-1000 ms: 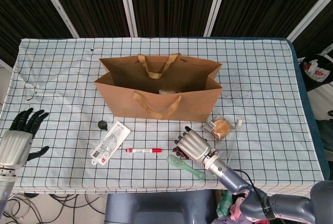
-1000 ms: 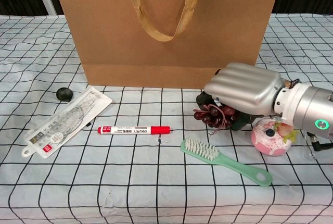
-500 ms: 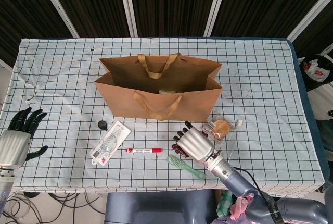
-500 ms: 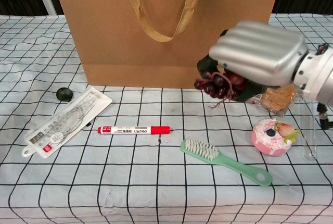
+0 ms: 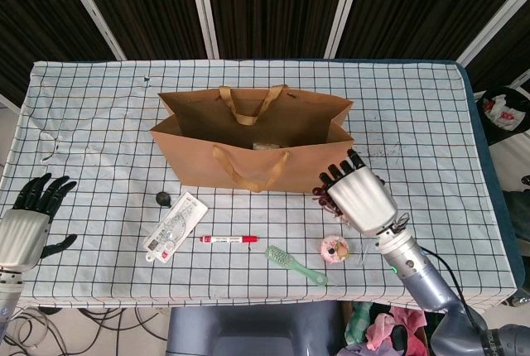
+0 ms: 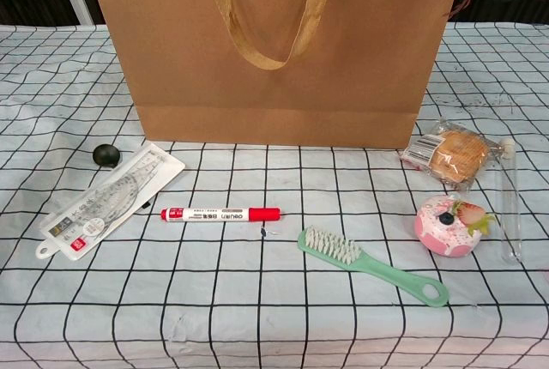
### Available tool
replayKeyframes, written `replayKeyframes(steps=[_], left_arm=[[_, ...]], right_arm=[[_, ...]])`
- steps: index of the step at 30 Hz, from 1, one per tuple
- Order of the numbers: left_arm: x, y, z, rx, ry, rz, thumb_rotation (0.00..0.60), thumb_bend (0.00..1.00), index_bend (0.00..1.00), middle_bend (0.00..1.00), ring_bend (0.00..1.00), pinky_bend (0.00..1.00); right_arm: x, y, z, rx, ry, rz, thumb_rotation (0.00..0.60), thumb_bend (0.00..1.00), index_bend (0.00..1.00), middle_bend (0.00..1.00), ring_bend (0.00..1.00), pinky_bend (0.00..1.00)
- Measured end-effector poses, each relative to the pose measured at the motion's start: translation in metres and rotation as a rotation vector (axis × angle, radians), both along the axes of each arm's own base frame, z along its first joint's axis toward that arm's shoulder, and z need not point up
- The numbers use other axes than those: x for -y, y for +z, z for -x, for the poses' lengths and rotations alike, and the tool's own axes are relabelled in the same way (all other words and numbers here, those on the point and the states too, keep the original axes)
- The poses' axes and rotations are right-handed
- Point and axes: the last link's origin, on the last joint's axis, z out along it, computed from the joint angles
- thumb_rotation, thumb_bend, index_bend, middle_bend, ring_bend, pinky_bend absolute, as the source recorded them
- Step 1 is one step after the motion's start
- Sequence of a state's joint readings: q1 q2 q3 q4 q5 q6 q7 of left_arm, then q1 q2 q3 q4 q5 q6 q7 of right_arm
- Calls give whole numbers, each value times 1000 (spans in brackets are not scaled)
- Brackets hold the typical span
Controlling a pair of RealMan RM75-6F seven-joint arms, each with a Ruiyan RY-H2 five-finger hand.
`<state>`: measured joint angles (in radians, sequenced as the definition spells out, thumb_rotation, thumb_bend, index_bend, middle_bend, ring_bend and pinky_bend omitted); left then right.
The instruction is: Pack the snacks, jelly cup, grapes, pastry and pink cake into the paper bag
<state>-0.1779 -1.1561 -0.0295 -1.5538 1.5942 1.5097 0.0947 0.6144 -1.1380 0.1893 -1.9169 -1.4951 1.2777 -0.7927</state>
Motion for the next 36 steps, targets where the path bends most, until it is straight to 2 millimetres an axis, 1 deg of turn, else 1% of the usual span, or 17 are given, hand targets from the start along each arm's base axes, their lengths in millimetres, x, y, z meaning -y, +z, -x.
replayKeyframes(steps=[3,9,12,16,22,28,36], left_arm=[[-1,0,0,2,3,-2,600,92,145,104,7,91],[-4,1,1,8,12,-5,600,92,145,104,7,91],[-6,2,1,13,15,-8,600,92,145,104,7,91],[-6,3,2,14,23,-15,600,92,145,104,7,91],[-7,5,3,23,29,-18,600,92,145,104,7,91],[-10,7,5,23,36,-16,600,92,145,104,7,91],[-10,7,5,30,29,11,600,92,145,104,7,91]], right_arm=[[5,12,-1,-25,5,55,600,468,578,532,561,334],[18,35,-11,7,-1,146,600,468,585,532,561,334],[25,43,-19,14,8,174,600,467,588,530,560,334],[33,48,-29,8,15,195,600,454,593,526,556,334],[46,46,-47,-2,19,187,600,453,593,525,554,334],[63,36,-70,-28,33,152,600,453,593,522,548,333],[76,14,-112,-49,78,118,600,453,592,520,546,333]])
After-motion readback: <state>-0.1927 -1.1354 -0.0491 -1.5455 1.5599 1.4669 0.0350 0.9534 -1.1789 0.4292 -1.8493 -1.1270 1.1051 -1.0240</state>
